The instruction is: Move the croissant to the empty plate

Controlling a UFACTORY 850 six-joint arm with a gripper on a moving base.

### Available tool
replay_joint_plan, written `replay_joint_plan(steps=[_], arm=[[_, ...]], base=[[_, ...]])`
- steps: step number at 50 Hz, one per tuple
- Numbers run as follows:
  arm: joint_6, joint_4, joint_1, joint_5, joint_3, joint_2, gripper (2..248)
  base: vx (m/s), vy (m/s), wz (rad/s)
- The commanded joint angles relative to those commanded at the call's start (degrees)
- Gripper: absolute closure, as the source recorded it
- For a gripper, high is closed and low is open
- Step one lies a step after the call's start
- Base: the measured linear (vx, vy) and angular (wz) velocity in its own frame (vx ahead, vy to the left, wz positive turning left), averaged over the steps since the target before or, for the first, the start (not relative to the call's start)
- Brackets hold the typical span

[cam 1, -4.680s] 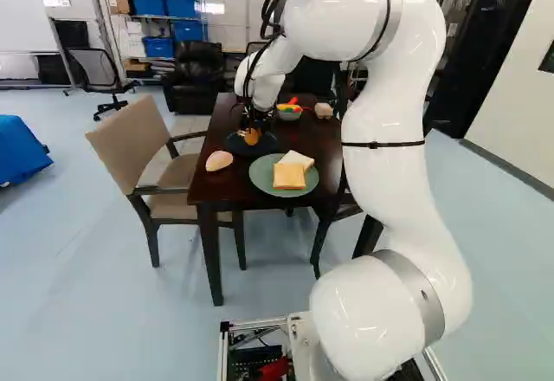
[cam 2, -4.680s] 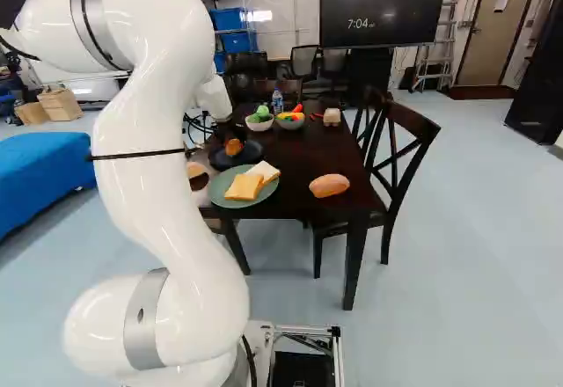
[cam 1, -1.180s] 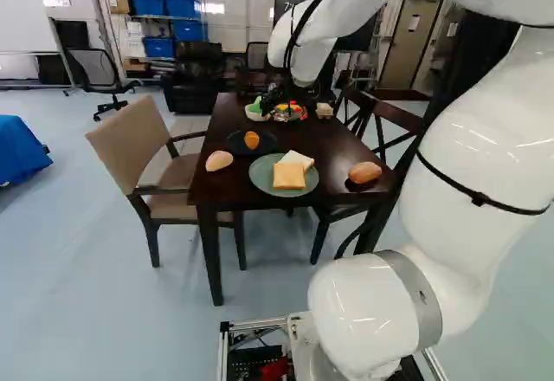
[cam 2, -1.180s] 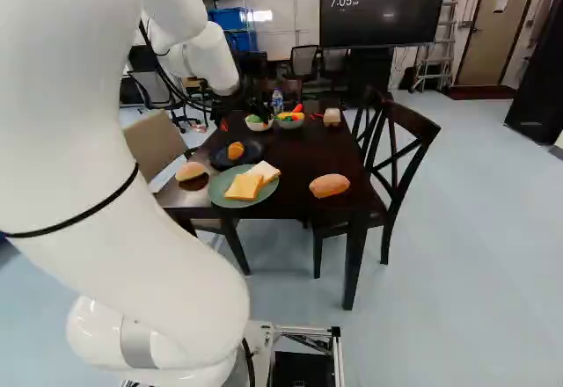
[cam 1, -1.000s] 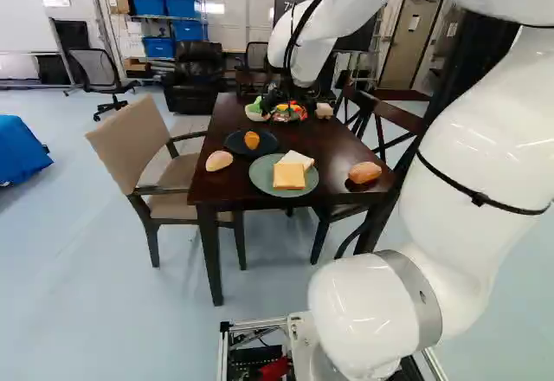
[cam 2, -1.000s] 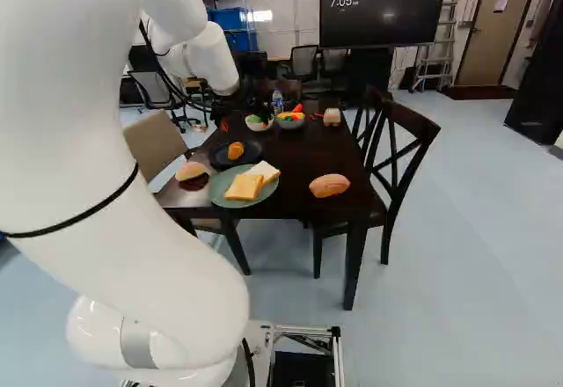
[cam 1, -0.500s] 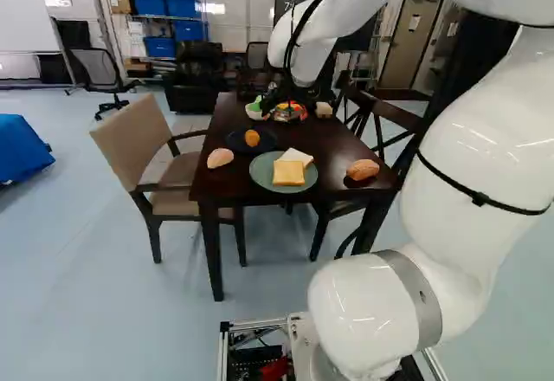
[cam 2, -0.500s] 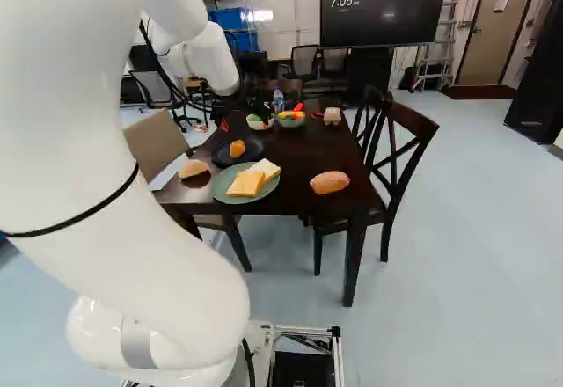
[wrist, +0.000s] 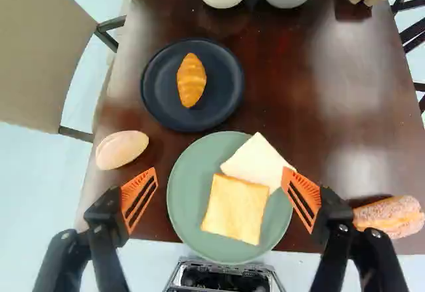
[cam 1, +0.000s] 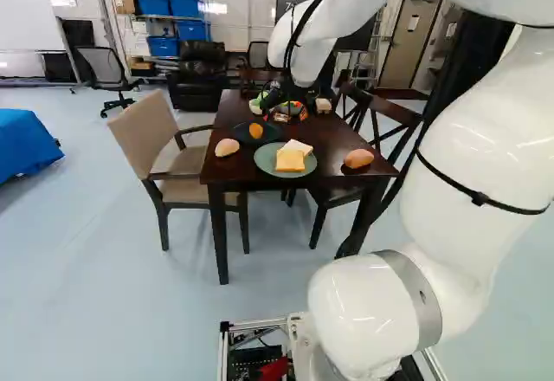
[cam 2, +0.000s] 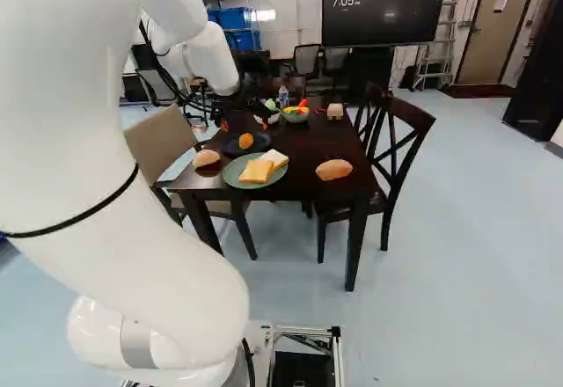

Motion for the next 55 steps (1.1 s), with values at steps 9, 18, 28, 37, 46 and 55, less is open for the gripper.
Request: replay_joint_plan(steps=[9, 18, 28, 37, 46, 55], arm=[[0.0, 0.0, 0.0, 0.0, 0.0, 0.0, 3], [0.0, 0.0, 0.0, 0.0, 0.0, 0.0, 3], [0.0, 0.0, 0.0, 0.0, 0.0, 0.0, 3], [0.0, 0.0, 0.0, 0.0, 0.0, 0.0, 3], [0.0, 0.0, 0.0, 0.0, 0.0, 0.0, 3], [0.0, 0.0, 0.0, 0.0, 0.0, 0.0, 3]], base=[[-0.24, 0.055, 0.019], [-0.235, 0.044, 0.01], [-0.195, 0.007, 0.022], [-0.176, 0.002, 0.019], [-0.18, 0.0, 0.018], [-0.171, -0.001, 0.016]])
